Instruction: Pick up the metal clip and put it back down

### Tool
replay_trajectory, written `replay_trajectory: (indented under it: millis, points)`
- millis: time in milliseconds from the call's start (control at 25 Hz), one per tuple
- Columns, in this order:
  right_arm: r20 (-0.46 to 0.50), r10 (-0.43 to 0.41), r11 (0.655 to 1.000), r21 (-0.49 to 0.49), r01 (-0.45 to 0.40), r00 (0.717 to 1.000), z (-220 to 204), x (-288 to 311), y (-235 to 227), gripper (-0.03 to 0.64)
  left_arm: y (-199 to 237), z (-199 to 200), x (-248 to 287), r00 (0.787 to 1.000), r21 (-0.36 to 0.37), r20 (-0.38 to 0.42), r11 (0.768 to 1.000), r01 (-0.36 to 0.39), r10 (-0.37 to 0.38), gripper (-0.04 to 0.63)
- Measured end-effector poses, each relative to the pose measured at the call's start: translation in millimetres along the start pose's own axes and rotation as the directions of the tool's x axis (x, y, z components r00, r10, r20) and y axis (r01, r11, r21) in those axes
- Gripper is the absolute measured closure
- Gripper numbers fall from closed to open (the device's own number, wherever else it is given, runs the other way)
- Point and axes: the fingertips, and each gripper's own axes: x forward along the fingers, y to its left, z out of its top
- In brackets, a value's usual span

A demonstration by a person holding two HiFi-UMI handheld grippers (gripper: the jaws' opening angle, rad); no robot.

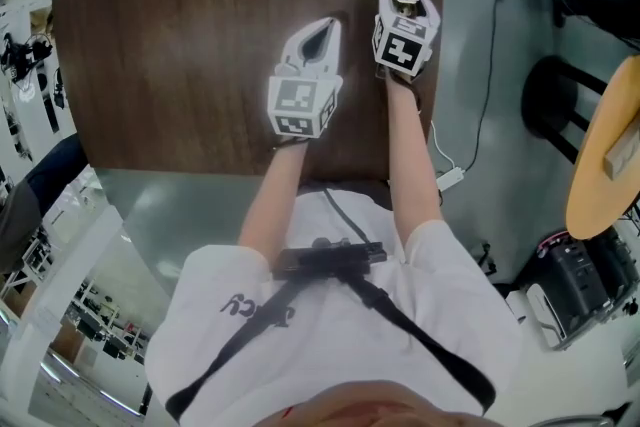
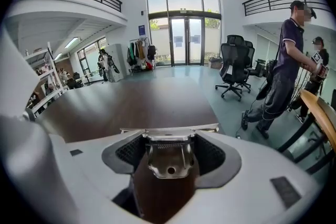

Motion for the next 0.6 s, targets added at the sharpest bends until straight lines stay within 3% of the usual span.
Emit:
replay_trajectory:
  millis: [200, 400, 600]
  points:
    - [0.019, -0.021, 1.000, -0.012, 0.021, 1.000, 7, -1, 3, 0.321, -8, -8, -3, 1.000, -0.011, -0.009, 1.000, 0.006, -0.006, 0.591]
    - [-0.025, -0.058, 0.998, -0.036, 0.057, 0.998, -4, 3, 7, 0.319, -3, -4, -16, 1.000, -0.006, -0.001, 1.000, -0.003, 0.003, 0.591]
    - [0.010, -0.026, 0.999, -0.046, 0.026, 1.000, 8, -10, 15, 0.319, -5, 8, -37, 0.999, -0.003, 0.029, 1.000, -0.019, 0.019, 0.591]
